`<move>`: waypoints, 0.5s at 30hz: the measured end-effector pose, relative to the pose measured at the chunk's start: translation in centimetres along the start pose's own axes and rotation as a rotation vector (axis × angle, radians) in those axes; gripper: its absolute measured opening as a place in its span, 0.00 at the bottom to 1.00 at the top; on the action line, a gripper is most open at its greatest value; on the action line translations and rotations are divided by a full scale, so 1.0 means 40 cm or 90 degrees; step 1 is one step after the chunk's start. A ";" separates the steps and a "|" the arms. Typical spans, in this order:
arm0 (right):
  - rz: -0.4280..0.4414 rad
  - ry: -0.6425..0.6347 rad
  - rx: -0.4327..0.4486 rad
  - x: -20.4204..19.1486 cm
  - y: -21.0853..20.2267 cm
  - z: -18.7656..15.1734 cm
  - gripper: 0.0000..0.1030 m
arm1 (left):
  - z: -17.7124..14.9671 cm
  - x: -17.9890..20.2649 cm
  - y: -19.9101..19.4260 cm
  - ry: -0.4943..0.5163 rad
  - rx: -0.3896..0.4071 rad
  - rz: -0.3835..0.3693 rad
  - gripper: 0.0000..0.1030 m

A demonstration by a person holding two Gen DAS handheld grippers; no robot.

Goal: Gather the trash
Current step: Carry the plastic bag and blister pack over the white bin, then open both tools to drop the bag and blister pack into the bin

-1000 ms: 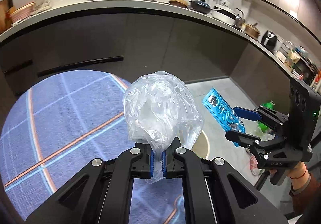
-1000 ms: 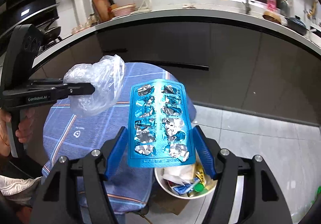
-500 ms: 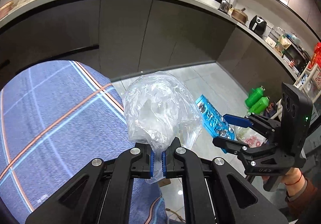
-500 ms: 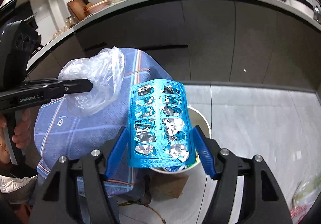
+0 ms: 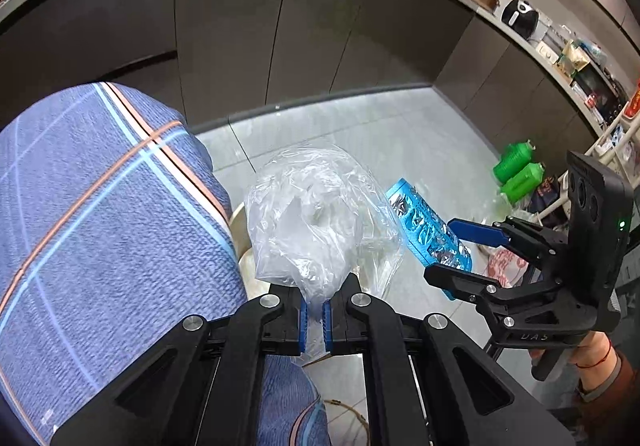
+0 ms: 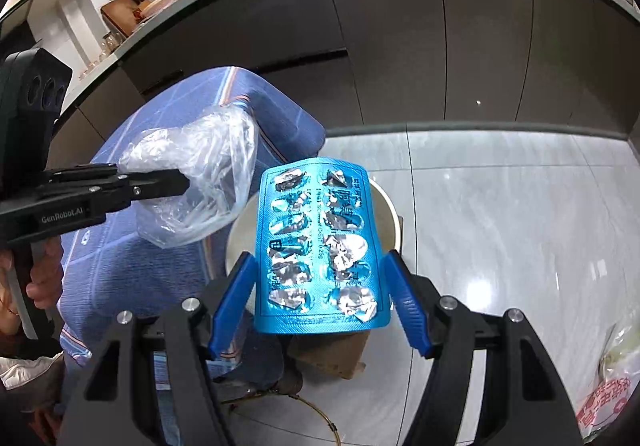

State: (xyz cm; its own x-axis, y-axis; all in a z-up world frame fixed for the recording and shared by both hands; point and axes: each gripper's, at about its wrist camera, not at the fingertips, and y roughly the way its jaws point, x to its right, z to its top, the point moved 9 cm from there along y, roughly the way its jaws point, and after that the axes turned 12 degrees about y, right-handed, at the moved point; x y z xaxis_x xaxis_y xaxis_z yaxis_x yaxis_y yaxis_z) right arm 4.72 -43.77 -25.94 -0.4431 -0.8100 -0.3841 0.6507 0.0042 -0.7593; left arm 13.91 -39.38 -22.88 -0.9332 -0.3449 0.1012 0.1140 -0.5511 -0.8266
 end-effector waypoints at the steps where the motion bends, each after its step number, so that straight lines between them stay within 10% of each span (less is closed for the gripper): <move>1: -0.001 0.002 -0.003 0.006 0.007 0.002 0.65 | 0.001 0.002 0.014 0.001 -0.006 -0.001 0.05; 11: -0.005 0.019 -0.039 0.033 0.090 0.009 0.65 | 0.007 -0.012 0.127 0.014 -0.040 -0.002 0.06; 15: -0.004 0.018 -0.053 0.043 0.124 0.009 0.65 | 0.017 -0.008 0.142 0.023 -0.034 0.007 0.33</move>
State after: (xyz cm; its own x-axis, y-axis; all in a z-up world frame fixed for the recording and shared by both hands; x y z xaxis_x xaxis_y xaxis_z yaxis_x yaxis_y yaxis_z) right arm 7.43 -45.36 -30.18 -0.4651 -0.7934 -0.3928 0.5945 0.0488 -0.8026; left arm 15.10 -42.91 -27.22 -0.9437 -0.3228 0.0721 0.1076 -0.5056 -0.8560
